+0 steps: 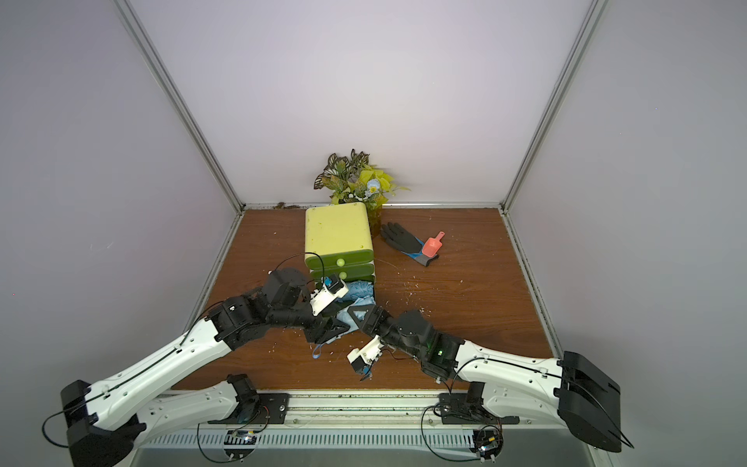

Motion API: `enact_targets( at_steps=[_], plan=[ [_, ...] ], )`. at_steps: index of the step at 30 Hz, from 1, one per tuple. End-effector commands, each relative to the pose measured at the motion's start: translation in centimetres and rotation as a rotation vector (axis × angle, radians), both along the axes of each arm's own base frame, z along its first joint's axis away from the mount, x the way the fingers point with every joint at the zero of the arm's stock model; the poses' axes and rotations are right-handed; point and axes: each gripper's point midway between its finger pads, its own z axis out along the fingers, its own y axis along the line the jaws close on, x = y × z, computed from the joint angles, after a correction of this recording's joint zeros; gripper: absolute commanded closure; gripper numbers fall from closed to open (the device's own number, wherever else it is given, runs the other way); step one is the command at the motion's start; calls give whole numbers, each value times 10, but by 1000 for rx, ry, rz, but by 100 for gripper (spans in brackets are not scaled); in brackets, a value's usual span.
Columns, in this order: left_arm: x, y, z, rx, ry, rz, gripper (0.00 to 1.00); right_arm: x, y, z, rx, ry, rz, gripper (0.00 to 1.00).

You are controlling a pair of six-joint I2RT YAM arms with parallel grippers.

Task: Place the umbrella in the drawer by color
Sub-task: Place the umbrella in the drawer.

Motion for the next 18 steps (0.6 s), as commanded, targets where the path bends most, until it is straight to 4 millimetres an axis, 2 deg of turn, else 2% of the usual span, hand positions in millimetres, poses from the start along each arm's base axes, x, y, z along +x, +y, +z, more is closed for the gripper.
enact_targets(
  at_steps=[1,8,18],
  plan=[
    [-12,-2,-2,-3,14,-59,31,-2,5,60,150,-75,15,98],
    [-9,0,-5,17,7,-45,31,-6,6,60,154,-73,36,98],
    [0,3,-19,88,18,-8,32,-14,3,71,153,-93,50,96]
  ],
)
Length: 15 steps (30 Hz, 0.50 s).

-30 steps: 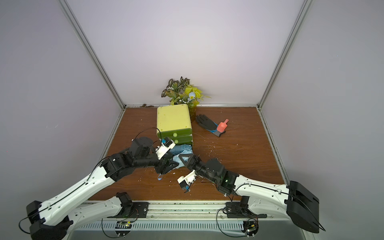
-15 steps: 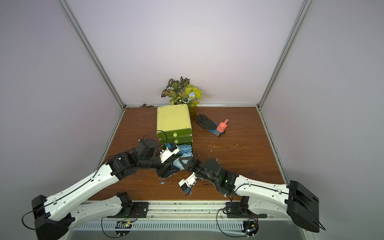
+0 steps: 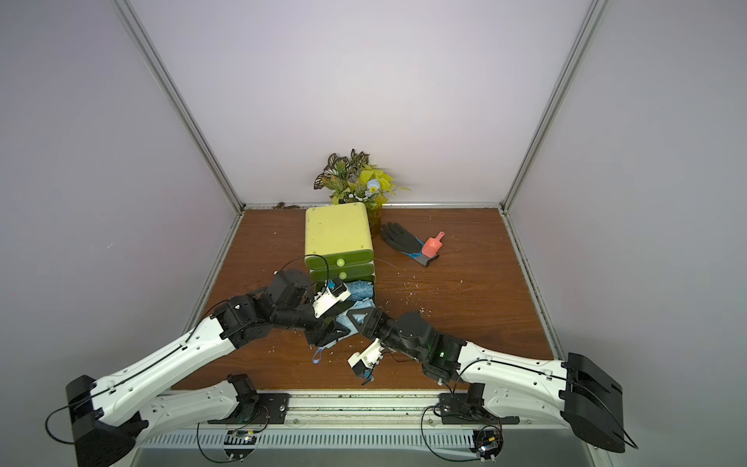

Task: Place the umbrella in the drawer by color
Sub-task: Place the umbrella in the drawer.

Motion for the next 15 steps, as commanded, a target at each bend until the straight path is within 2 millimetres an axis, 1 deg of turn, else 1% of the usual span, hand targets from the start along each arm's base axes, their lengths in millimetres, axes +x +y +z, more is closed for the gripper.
enact_targets(
  at_steps=[1,3,7,9,11,13,14,15],
  plan=[
    [-1,2,-6,38,-2,-5,33,-4,2,69,172,-79,21,96],
    [-2,1,-6,38,1,-11,38,-5,0,71,173,-82,20,96],
    [4,0,2,33,-21,4,68,-4,-2,71,172,-80,8,94],
    [8,0,9,27,-45,17,77,-3,-2,68,174,-75,0,88],
    [14,1,17,24,-78,40,85,-3,-3,66,186,-56,-11,79],
    [21,3,26,24,-118,65,89,-1,-6,64,187,-45,-29,68],
    [25,4,32,22,-142,78,90,0,-8,64,186,-41,-41,61],
    [27,5,37,19,-166,87,90,1,-10,64,187,-34,-55,56]
  ],
)
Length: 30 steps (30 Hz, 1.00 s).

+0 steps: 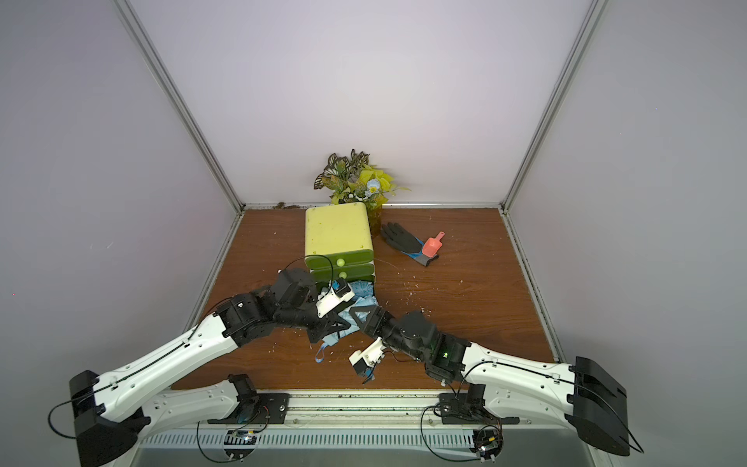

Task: Place the umbrella in the drawer by color
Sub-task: Place the umbrella in the drawer.

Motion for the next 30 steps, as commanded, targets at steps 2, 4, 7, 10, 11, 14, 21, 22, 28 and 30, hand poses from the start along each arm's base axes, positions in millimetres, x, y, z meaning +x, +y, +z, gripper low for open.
enact_targets(
  at_steps=[2,4,7,10,11,14,21,22,28,30],
  plan=[
    [29,11,36,-20,-159,122,90,-1,-9,58,187,-20,-41,47],
    [37,13,49,-59,-230,160,91,0,-19,61,209,3,-72,40],
    [44,14,71,-163,-362,185,91,1,-37,61,229,31,-121,29],
    [47,15,92,-316,-532,199,100,-6,-52,70,290,80,-131,24],
    [46,16,97,-359,-585,199,100,-9,-56,74,310,97,-128,23],
    [38,16,111,-468,-769,144,100,-22,-72,91,392,177,-110,21],
    [53,7,74,-300,-904,84,100,-60,-102,141,750,567,54,1],
    [58,6,65,-280,-903,90,100,-64,-111,156,864,641,96,1],
    [72,-2,37,-304,-909,62,100,-58,-143,175,1174,807,123,1],
    [74,-2,29,-311,-914,48,100,-51,-137,164,1153,827,72,1]
  ],
)
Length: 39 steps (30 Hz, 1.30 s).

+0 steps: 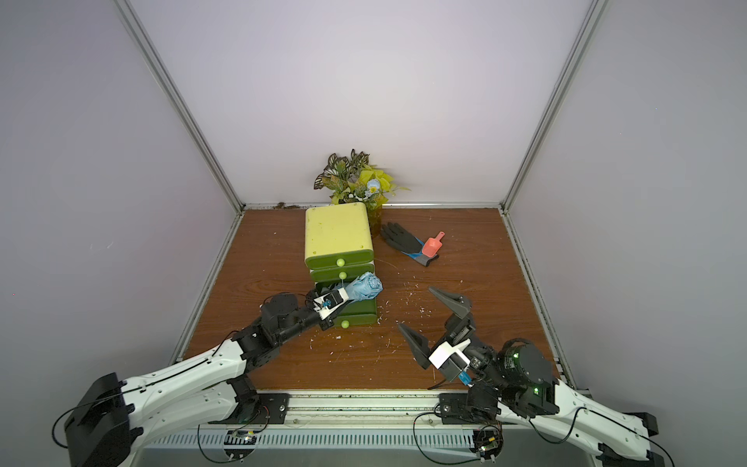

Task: Place the umbrella in the drawer by color
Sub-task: Place the umbrella in the drawer.

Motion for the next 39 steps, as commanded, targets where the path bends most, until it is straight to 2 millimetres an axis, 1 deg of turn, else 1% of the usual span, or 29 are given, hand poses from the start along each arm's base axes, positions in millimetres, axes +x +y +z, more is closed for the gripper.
enact_targets(
  at_steps=[1,3,7,13,16,18,22,24,27,30,32,33,39],
  plan=[
    [3,-5,42,-117,-171,-50,100,13,6,-10,77,160,8,1],
    [4,-9,22,-54,-157,-72,100,13,15,-20,54,184,26,1],
    [4,-10,-20,106,-68,-99,100,5,31,-35,18,195,106,1],
    [-1,6,-73,344,34,-109,100,2,47,-60,-33,259,162,1],
    [-4,13,-89,423,81,-109,100,0,51,-71,-61,277,181,1],
    [-6,17,-95,452,91,-111,100,-4,52,-74,-57,289,208,1],
    [-7,18,-98,449,104,-107,100,-13,52,-74,-41,281,262,1],
    [-9,17,-101,446,114,-116,100,-14,51,-74,-44,266,264,1],
    [-7,16,-107,446,134,-110,100,-11,50,-77,-40,252,241,1],
    [-6,8,-106,437,141,-121,100,-14,52,-85,-72,257,255,1],
    [-6,6,-107,442,146,-129,100,-15,51,-86,-64,261,264,1],
    [-5,7,-108,453,148,-128,100,-15,50,-86,-56,256,264,1],
    [-9,24,-129,578,157,-113,100,-19,51,-86,-60,241,286,1]
  ],
)
